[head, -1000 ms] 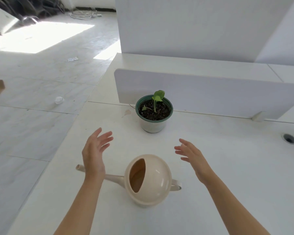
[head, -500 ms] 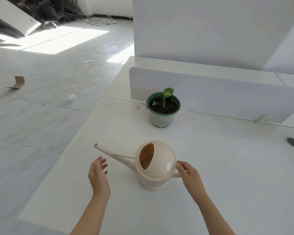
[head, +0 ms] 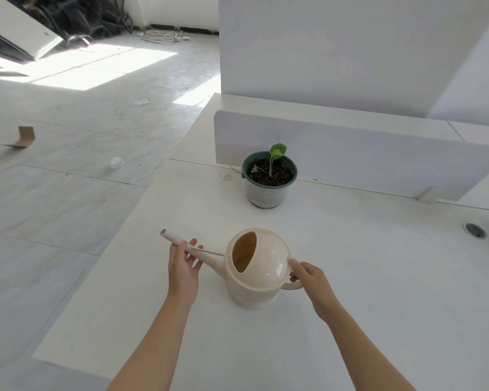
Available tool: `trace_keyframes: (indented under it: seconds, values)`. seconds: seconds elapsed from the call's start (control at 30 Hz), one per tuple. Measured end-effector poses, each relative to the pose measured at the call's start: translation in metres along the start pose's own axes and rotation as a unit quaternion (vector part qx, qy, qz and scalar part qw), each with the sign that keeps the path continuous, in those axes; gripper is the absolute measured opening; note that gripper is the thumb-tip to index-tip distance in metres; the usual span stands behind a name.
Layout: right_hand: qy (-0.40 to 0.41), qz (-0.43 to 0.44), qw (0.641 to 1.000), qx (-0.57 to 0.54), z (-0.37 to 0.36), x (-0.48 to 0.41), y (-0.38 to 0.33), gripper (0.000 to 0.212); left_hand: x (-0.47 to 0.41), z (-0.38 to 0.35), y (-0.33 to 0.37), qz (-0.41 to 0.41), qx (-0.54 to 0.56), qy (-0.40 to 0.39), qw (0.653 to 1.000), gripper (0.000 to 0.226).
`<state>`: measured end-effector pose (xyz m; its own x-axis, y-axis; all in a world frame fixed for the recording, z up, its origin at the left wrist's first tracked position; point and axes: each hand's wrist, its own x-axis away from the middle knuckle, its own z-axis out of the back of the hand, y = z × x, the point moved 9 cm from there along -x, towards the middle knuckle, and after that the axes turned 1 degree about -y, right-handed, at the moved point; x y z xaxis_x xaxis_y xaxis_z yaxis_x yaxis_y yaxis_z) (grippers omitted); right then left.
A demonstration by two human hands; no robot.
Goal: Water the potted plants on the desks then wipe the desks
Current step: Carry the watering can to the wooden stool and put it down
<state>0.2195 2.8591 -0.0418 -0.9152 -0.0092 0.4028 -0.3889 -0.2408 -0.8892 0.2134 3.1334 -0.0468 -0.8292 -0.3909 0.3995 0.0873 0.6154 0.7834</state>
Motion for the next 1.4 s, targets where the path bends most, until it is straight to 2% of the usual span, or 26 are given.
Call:
trace_keyframes:
  seconds: [0.23,0.4,0.57,0.7,0.77,1.0,1.17,1.23,1.4]
  values:
    - [0.018,0.005,0.998,-0.054,0.008,0.016,-0.001,0.037,0.002,-0.02,0.016,0.002,0.017,-0.041,0.999,0.019]
    - [0.095,0.029,0.989,-0.111,0.027,0.065,-0.016,0.044,0.024,-0.045,0.027,0.023,0.011,-0.121,0.992,0.018]
    - [0.227,0.023,0.961,-0.159,0.044,0.137,-0.008,0.043,0.054,-0.079,0.021,0.106,-0.016,-0.224,0.969,0.029]
    - [0.353,0.006,0.914,-0.202,0.044,0.216,0.009,0.033,0.092,-0.105,0.007,0.18,-0.05,-0.318,0.929,0.021]
    - [0.413,-0.004,0.884,-0.22,0.041,0.257,0.021,0.029,0.117,-0.114,-0.006,0.213,-0.07,-0.36,0.905,0.024]
    - [0.574,-0.009,0.778,-0.257,0.021,0.417,0.069,0.035,0.247,-0.117,-0.06,0.308,-0.148,-0.489,0.803,0.026]
    - [0.65,-0.009,0.708,-0.275,0.01,0.535,0.11,0.031,0.362,-0.098,-0.096,0.346,-0.201,-0.557,0.728,0.012]
    - [0.671,-0.005,0.687,-0.279,0.007,0.581,0.129,0.03,0.412,-0.086,-0.112,0.356,-0.213,-0.58,0.701,0.013]
    - [0.708,-0.017,0.648,-0.28,0.003,0.692,0.181,0.03,0.524,-0.044,-0.158,0.376,-0.228,-0.608,0.661,0.014]
